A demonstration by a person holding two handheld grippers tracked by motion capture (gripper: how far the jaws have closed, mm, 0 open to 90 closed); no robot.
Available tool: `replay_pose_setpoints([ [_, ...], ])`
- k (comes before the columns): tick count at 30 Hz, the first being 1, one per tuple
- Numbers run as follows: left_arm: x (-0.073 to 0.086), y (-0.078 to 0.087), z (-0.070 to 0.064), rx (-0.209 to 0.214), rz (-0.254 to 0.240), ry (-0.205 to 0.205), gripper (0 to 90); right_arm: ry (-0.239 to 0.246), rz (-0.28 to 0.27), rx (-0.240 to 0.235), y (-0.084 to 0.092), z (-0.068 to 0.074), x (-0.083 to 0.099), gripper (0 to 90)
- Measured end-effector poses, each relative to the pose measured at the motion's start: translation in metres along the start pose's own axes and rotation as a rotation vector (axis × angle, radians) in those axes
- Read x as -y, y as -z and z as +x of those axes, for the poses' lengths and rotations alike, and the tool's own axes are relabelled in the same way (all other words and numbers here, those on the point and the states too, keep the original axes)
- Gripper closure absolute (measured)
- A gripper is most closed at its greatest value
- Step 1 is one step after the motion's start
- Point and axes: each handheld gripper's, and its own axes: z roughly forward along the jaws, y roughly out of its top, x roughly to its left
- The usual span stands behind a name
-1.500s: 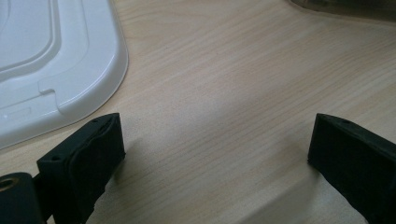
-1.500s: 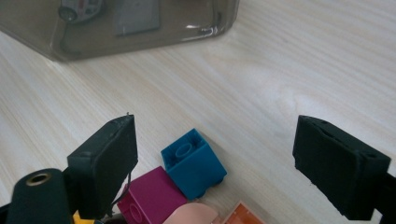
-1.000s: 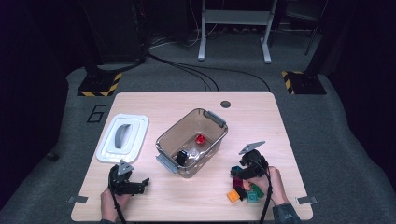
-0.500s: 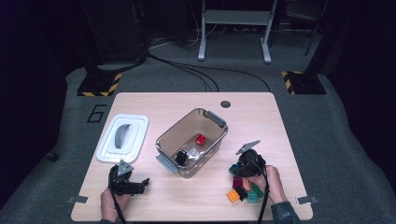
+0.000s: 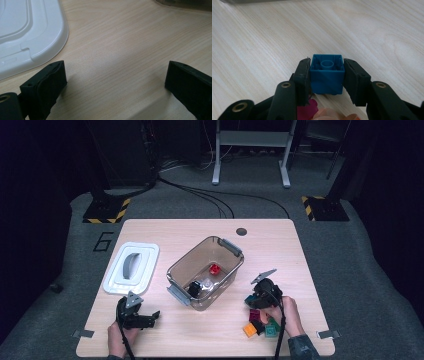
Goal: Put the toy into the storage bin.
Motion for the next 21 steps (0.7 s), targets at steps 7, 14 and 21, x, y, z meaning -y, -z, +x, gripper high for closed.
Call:
replay_pose_setpoints([
  [7,0.0,0.0,0.0,0.0,0.0,0.0,3.4,-0.012,-0.006,0.014,0.001,0.0,0.0,58.8],
  [14,0.0,0.0,0.0,0.004,0.005,0.001,3.4,-0.04,-0.051,0.028,0.007,-0.006,-0.001,58.9],
  [21,0.0,0.0,0.0,0.001,0.002,0.003,3.4,-0.063,-0.082,0.044,0.014,-0.012,-0.005,58.9],
])
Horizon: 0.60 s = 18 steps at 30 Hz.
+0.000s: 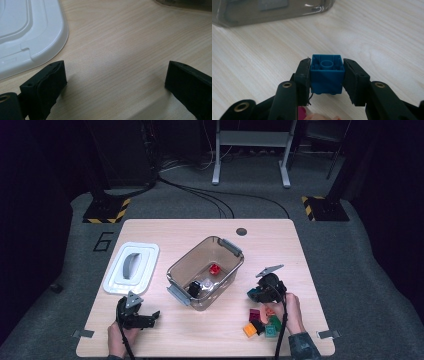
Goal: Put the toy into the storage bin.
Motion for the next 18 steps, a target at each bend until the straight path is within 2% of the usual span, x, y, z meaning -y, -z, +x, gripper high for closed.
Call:
replay_pose_setpoints([
  [10,0.0,0.0,0.0,0.004,0.004,0.0,3.4,-0.029,-0.062,0.021,0.007,-0.006,-0.015,58.9],
  [18,0.0,0.0,0.0,0.004,0.004,0.0,3.4,-0.03,-0.068,0.032,0.011,-0.009,-0.025,58.9],
])
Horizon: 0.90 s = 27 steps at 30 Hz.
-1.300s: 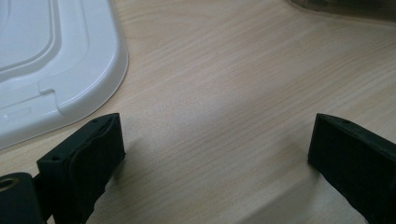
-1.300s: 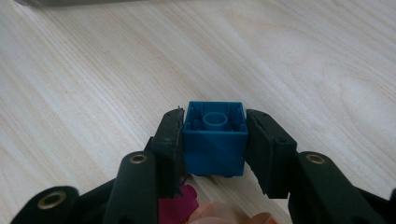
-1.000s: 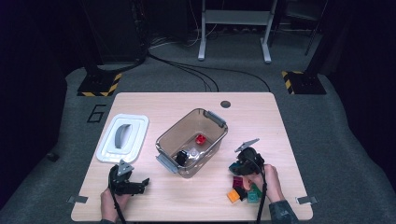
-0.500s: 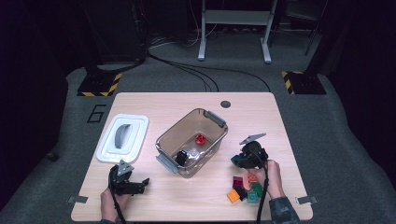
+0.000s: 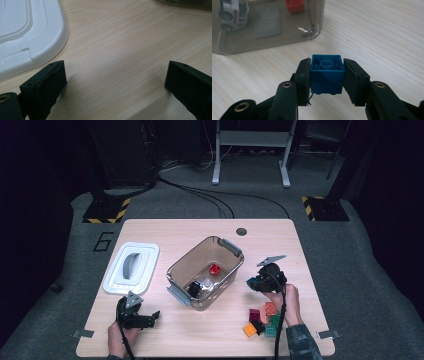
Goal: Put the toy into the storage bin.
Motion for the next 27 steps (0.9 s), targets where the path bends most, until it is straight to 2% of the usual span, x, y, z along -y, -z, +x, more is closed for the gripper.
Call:
replay_pose_setpoints([
  [16,0.0,0.0,0.0,0.0,0.0,0.0,3.4,0.001,-0.053,0.046,0.009,-0.004,-0.023,59.0],
  [27,0.0,0.0,0.0,0.0,0.0,0.0,3.4,-0.001,-0.09,0.082,0.024,-0.007,-0.039,59.0],
])
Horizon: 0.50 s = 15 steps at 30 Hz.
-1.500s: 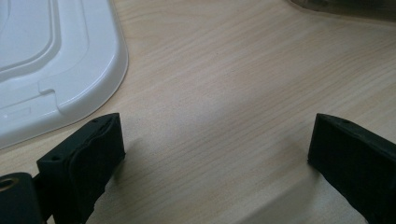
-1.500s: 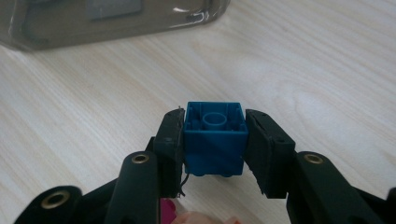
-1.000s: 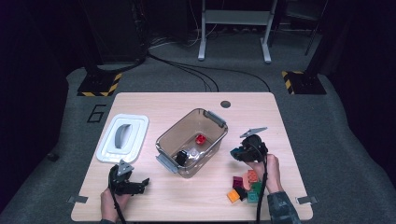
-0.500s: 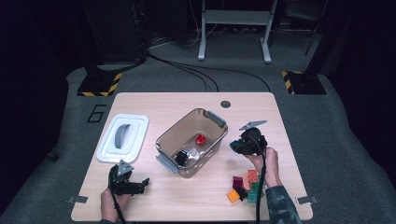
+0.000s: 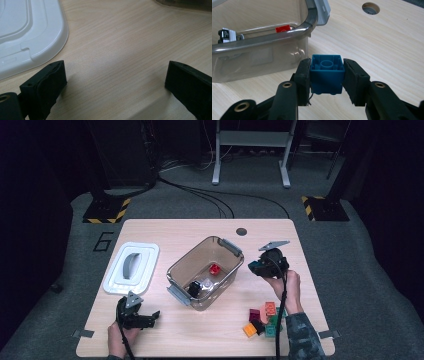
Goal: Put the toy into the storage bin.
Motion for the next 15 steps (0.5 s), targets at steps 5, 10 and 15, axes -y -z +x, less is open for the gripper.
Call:
replay_pose_setpoints([
  [5,0.0,0.0,0.0,0.0,0.0,0.0,3.4,0.004,-0.013,0.017,0.003,-0.001,-0.008,59.0],
  [10,0.0,0.0,0.0,0.0,0.0,0.0,3.4,0.012,-0.03,0.034,0.008,-0.001,-0.017,59.0],
  [15,0.0,0.0,0.0,0.0,0.0,0.0,3.4,0.019,-0.041,0.048,0.012,-0.001,-0.023,59.0],
])
